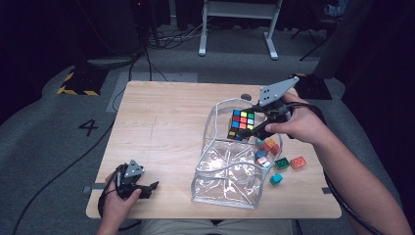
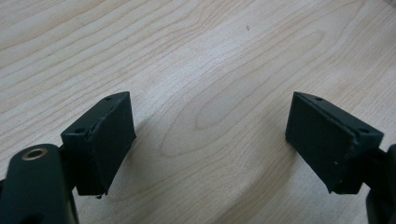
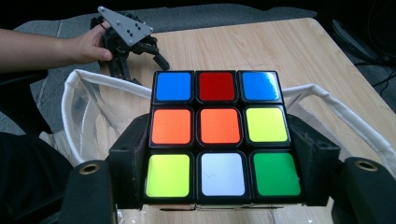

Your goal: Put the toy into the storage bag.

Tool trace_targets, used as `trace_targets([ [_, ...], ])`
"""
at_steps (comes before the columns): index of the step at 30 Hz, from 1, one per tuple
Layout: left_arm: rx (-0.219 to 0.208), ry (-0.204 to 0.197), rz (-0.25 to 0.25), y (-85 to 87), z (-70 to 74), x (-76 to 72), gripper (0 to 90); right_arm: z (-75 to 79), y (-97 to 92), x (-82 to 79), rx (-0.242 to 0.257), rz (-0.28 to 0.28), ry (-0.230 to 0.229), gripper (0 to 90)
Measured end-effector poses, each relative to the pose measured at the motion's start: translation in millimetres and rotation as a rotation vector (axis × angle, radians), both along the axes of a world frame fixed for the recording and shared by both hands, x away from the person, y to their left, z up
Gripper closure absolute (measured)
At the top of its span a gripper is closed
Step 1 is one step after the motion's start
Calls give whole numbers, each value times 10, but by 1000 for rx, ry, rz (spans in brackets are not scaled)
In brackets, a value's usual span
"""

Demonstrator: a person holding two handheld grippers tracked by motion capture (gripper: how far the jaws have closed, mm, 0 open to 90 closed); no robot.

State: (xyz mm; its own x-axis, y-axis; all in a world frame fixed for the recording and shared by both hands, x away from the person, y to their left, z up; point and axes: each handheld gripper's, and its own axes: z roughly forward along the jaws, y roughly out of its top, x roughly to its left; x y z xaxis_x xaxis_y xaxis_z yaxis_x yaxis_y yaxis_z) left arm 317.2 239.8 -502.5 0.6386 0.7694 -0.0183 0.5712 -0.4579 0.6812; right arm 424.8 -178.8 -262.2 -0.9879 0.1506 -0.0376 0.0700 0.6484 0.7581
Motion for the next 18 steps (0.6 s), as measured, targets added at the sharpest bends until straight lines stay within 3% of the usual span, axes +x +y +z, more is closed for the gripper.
trace_targets([
  [7, -1, 1, 1, -1, 0, -2, 160, -110, 116, 49, -12, 12, 19, 341],
  [18, -14, 7, 1, -6, -5, -10, 162, -384, 324, 88, -74, 39, 48, 341],
])
